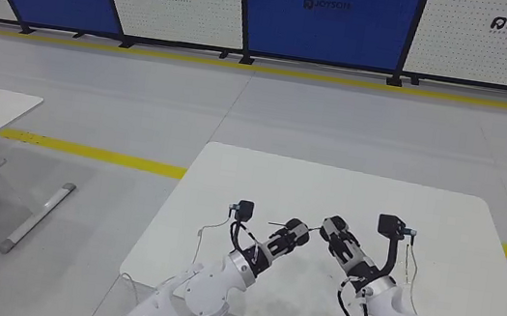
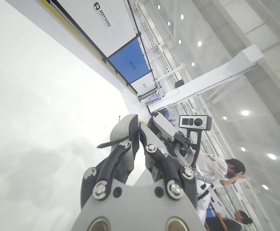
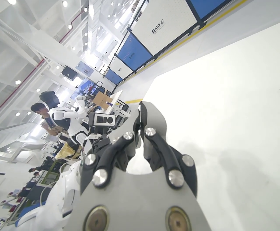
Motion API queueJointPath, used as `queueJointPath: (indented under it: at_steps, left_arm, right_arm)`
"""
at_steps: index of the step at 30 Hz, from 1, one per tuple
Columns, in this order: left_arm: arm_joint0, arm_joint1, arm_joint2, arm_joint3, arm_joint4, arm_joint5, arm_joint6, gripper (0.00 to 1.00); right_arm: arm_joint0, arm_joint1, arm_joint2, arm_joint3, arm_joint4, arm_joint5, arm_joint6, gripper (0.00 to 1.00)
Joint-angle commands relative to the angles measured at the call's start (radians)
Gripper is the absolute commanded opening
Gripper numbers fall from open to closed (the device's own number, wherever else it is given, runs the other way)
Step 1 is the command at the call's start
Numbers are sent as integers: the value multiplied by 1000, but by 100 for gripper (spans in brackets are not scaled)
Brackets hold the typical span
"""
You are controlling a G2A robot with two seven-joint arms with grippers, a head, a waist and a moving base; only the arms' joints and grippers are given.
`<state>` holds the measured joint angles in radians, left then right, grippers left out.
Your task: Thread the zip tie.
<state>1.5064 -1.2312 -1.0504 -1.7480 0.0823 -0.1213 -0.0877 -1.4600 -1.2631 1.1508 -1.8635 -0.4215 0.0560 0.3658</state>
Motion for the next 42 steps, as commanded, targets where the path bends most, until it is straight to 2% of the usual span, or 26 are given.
queueJointPath:
  at_steps: [1, 11, 16, 17, 18, 34, 42]
  left_arm:
    - [0, 0, 2, 0, 2, -1, 0, 0]
    - [3, 0, 6, -8, 1, -20, -9, 0]
    - [1, 0, 3, -14, 9, -13, -8, 0]
    - [1, 0, 2, -14, 9, -9, -6, 0]
    - [0, 0, 1, -13, 7, -5, -5, 0]
    - [-21, -3, 0, -17, -11, 37, -8, 0]
    - [-18, -5, -2, -19, -18, 49, 19, 0]
  right_arm:
    - [-1, 0, 1, -1, -2, -3, 1, 0]
    - [-1, 1, -8, -8, -12, 4, 18, 0]
    - [15, -1, -11, 10, 10, 15, 34, 0]
    - [17, -1, -11, 11, 14, 18, 38, 38]
    - [19, -2, -11, 12, 17, 20, 41, 100]
    - [12, 0, 6, -6, 33, 4, 30, 100]
    - [12, 0, 6, -6, 33, 4, 30, 100]
